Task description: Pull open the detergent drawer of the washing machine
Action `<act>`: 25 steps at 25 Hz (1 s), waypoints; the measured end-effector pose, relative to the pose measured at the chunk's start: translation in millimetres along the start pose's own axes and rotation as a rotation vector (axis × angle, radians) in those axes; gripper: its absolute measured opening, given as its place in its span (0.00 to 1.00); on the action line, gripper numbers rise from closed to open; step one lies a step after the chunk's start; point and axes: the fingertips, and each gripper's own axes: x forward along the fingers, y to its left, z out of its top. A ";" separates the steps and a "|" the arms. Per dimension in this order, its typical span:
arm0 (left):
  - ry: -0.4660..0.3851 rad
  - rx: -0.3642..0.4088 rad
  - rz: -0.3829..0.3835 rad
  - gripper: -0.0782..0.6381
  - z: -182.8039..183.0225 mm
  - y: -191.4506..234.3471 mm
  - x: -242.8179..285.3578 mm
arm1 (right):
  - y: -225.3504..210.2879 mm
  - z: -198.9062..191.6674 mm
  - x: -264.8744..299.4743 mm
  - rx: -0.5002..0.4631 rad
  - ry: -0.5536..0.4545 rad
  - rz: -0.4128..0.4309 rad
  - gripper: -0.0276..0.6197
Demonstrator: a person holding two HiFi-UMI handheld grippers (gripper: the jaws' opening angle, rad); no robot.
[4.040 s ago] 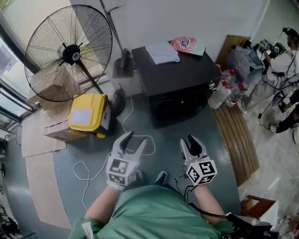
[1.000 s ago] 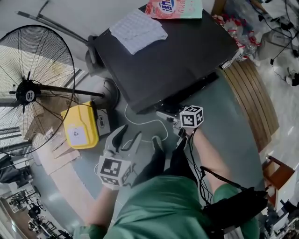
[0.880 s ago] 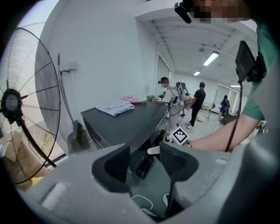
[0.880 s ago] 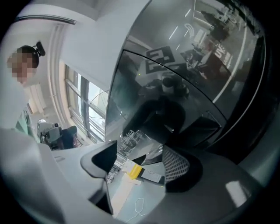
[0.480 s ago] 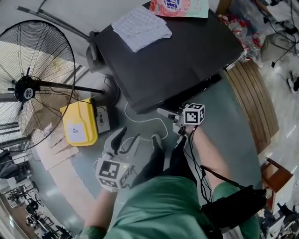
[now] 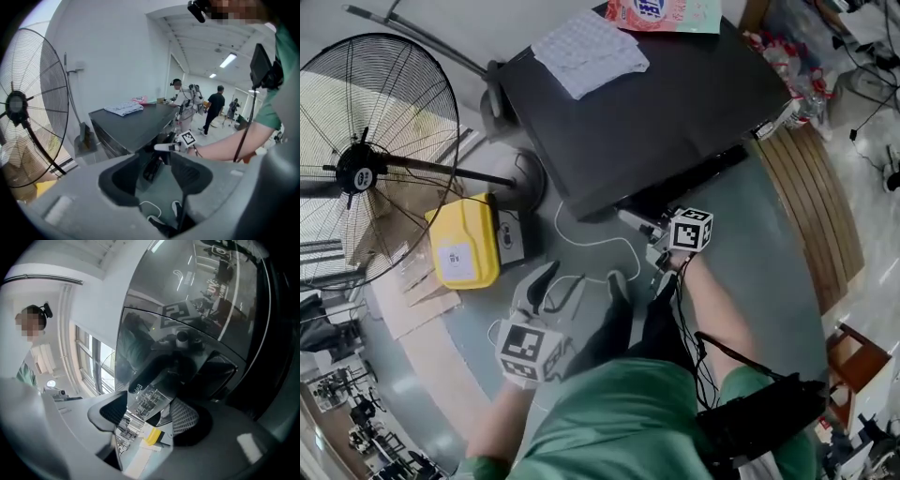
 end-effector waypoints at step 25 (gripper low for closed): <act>-0.027 0.055 -0.111 0.39 9.0 -46.1 0.7 | 63.2 -86.4 -132.8 0.029 -0.061 0.017 0.42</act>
